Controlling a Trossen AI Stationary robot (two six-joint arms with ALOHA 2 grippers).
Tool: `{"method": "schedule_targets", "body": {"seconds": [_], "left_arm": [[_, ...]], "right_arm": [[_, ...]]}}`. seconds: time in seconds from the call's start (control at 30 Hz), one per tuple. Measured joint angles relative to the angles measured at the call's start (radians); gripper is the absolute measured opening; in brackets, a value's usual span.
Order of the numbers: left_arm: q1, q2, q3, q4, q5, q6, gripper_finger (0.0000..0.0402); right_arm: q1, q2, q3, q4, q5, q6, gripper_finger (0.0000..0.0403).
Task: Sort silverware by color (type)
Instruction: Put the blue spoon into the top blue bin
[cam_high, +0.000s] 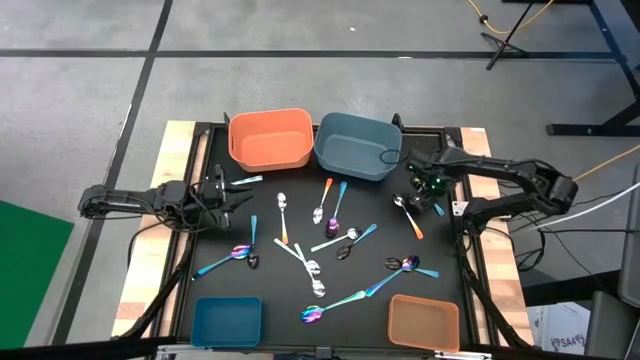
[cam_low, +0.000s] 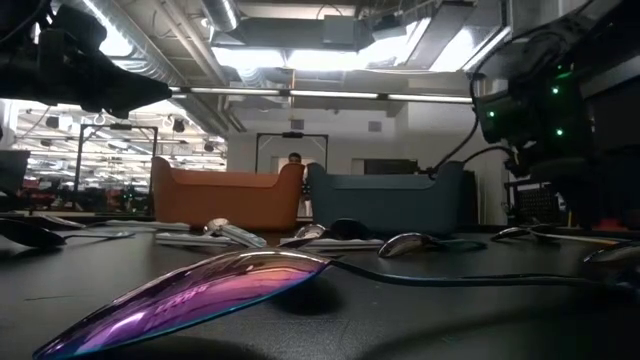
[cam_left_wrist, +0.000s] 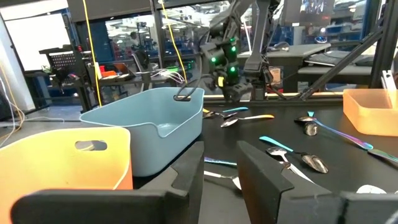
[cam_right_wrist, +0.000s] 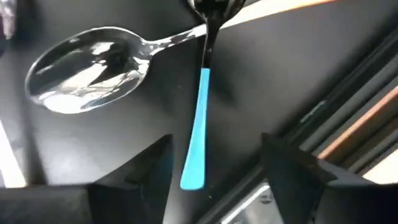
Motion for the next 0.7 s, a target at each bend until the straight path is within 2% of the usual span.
{"method": "schedule_targets", "body": {"seconds": [0.23,0.7], "left_arm": [[0.000,0.000,0.000,0.000,0.000,0.000,0.0089],[0.000,0.000,0.000,0.000,0.000,0.000,0.0089]], "right_arm": [[-0.001,0.005,-0.011,0.058,0.030,0.030,0.0224],[-0.001,0.032,-0.038,0.106,0.004,0.030,0.0224]]}}
